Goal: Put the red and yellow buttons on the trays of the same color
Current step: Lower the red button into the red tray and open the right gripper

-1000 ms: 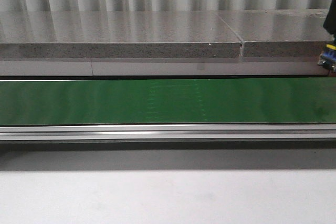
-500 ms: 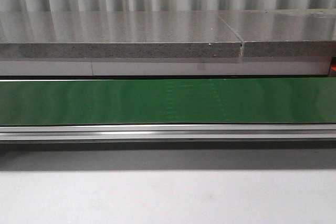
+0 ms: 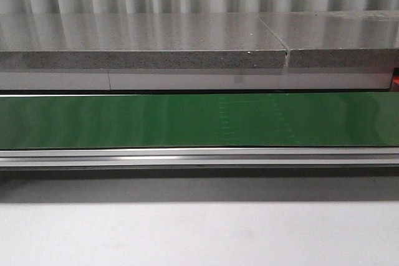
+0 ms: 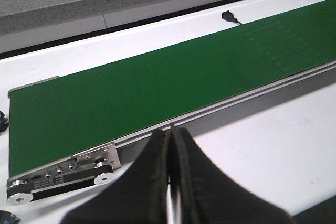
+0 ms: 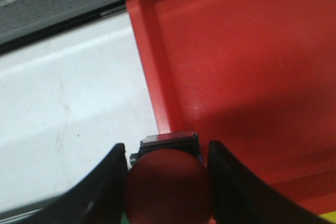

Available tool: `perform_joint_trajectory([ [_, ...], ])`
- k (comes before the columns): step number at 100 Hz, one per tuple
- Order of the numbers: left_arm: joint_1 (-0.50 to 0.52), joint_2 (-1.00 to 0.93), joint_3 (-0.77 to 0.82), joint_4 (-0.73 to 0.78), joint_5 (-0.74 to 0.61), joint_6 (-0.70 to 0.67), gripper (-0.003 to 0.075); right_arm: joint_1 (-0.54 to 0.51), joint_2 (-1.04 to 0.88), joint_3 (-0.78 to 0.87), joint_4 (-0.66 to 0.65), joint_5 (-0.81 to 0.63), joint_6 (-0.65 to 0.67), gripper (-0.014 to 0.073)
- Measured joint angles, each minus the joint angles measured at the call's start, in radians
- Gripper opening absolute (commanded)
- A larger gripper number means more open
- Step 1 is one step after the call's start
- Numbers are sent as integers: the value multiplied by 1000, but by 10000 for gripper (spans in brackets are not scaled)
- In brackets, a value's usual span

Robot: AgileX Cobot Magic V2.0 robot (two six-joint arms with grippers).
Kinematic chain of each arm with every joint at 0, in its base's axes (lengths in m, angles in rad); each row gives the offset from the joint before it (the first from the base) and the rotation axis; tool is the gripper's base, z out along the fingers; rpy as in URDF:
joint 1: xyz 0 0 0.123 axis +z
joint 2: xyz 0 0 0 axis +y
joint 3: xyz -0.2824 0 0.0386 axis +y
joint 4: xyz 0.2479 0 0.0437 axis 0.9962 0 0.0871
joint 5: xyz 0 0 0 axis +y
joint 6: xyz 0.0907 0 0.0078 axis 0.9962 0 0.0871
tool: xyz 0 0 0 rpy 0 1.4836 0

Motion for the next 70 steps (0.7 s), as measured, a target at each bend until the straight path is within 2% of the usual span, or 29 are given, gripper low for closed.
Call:
perform_joint_trajectory([
  [56, 0, 0, 0, 0, 0, 0, -20, -12, 146, 0, -3, -188, 0, 162],
  [70, 0, 0, 0, 0, 0, 0, -20, -12, 168, 0, -3, -186, 0, 204],
])
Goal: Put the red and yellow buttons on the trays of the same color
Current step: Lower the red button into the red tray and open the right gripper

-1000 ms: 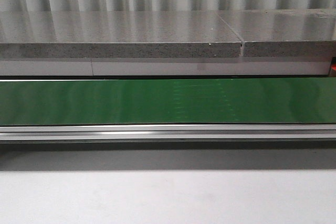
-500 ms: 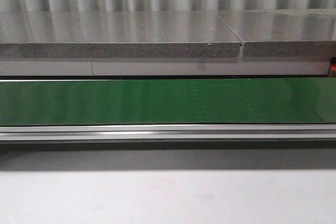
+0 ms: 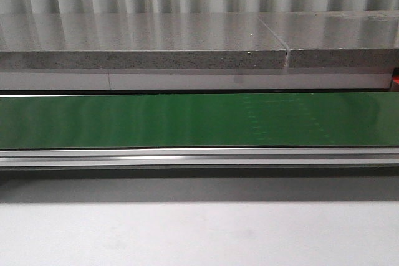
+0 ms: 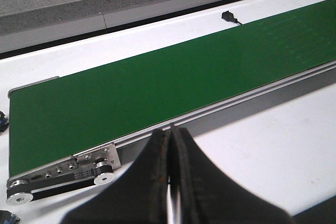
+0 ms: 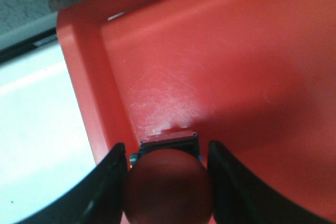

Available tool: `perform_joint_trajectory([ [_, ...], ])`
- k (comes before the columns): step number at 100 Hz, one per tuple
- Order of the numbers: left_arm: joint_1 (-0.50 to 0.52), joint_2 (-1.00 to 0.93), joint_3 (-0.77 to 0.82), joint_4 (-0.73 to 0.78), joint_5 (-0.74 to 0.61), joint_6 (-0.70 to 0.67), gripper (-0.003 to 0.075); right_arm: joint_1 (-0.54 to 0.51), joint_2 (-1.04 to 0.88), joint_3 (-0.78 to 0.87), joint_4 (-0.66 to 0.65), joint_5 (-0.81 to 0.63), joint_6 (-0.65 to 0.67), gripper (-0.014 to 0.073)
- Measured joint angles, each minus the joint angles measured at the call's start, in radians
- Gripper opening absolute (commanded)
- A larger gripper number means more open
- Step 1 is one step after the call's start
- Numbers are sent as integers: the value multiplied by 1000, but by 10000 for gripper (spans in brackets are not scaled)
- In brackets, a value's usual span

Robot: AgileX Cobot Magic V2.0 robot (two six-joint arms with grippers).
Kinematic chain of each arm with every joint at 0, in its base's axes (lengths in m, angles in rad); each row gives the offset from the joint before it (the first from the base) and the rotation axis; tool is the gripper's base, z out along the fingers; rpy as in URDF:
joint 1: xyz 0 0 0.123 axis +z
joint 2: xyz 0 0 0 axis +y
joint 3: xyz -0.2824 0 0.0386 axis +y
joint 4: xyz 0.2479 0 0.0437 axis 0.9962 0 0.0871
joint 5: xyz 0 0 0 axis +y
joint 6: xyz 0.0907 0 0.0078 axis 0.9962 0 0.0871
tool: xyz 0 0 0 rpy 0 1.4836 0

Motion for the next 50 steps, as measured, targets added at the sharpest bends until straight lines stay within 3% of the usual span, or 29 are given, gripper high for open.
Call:
perform_joint_trajectory([
  [32, 0, 0, 0, 0, 0, 0, -20, 0, 12, 0, 0, 22, 0, 526],
  [50, 0, 0, 0, 0, 0, 0, -20, 0, 12, 0, 0, 32, 0, 540],
])
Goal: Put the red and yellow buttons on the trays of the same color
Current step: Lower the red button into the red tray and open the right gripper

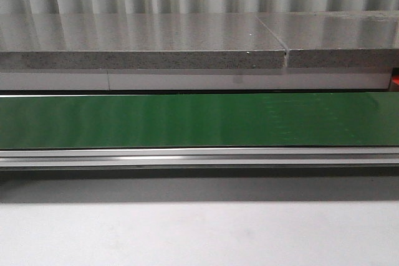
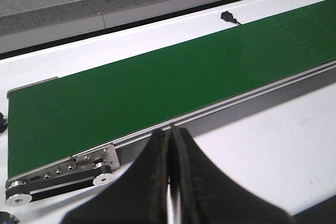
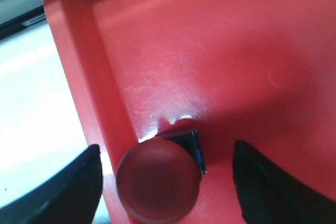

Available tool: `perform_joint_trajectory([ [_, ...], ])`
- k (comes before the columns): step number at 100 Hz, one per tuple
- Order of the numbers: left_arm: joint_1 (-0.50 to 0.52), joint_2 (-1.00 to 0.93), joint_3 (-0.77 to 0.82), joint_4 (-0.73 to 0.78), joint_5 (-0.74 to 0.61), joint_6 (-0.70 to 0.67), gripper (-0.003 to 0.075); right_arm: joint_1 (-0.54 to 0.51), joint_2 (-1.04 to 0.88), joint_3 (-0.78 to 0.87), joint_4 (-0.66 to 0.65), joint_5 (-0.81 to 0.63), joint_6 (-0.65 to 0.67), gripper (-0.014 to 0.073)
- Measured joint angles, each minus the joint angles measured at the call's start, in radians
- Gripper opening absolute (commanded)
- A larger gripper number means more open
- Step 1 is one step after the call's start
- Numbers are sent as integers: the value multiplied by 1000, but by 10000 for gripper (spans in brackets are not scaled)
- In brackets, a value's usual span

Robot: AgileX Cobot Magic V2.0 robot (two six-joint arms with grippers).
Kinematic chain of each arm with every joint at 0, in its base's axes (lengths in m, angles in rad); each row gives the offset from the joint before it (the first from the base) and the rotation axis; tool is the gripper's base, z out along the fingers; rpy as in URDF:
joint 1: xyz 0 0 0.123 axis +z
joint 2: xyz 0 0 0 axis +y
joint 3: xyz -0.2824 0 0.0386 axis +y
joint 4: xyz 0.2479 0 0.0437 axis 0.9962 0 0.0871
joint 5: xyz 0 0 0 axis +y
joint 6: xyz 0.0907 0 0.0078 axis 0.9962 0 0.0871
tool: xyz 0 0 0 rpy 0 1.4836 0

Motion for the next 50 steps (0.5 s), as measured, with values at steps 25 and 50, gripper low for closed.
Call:
perform_joint_trajectory([
  [25, 0, 0, 0, 0, 0, 0, -20, 0, -63, 0, 0, 12, -57, 510],
  [50, 0, 0, 0, 0, 0, 0, -20, 42, -164, 2, 0, 87, -186, 237],
])
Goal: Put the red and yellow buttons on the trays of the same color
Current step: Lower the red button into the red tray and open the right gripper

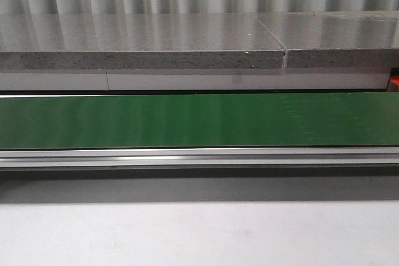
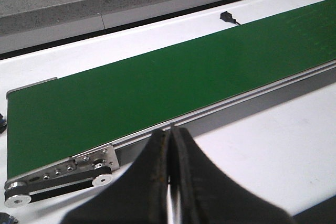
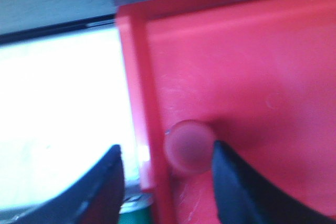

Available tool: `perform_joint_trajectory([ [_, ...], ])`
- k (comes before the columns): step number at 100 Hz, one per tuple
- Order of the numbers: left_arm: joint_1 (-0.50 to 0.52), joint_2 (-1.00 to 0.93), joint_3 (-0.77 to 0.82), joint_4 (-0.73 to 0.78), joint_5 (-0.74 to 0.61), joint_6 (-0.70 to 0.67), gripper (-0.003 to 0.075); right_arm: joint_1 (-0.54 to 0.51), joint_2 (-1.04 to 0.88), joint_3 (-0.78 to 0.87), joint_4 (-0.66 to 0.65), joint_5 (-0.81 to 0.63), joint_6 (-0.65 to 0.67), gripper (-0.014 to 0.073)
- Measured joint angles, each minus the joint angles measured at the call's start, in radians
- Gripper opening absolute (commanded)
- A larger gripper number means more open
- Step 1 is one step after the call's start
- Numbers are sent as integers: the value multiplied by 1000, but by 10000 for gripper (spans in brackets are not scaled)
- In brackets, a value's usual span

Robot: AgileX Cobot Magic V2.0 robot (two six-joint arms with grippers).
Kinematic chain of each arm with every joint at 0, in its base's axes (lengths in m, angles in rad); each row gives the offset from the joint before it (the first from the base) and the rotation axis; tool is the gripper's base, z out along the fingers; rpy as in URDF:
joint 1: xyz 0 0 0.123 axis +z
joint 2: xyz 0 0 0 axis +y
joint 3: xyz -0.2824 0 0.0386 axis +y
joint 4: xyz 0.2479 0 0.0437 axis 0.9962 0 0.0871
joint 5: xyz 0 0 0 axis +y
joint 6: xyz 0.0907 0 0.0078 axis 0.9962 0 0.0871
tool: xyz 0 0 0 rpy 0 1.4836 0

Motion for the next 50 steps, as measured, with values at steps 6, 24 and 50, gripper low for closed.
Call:
perform_joint_trajectory([
  [6, 0, 0, 0, 0, 0, 0, -20, 20, -26, 2, 0, 19, -13, 170],
  [24, 0, 0, 0, 0, 0, 0, -20, 89, -104, 4, 0, 60, -31, 30],
  [50, 0, 0, 0, 0, 0, 0, -20, 220, -245, 101, 0, 66, -32, -50],
])
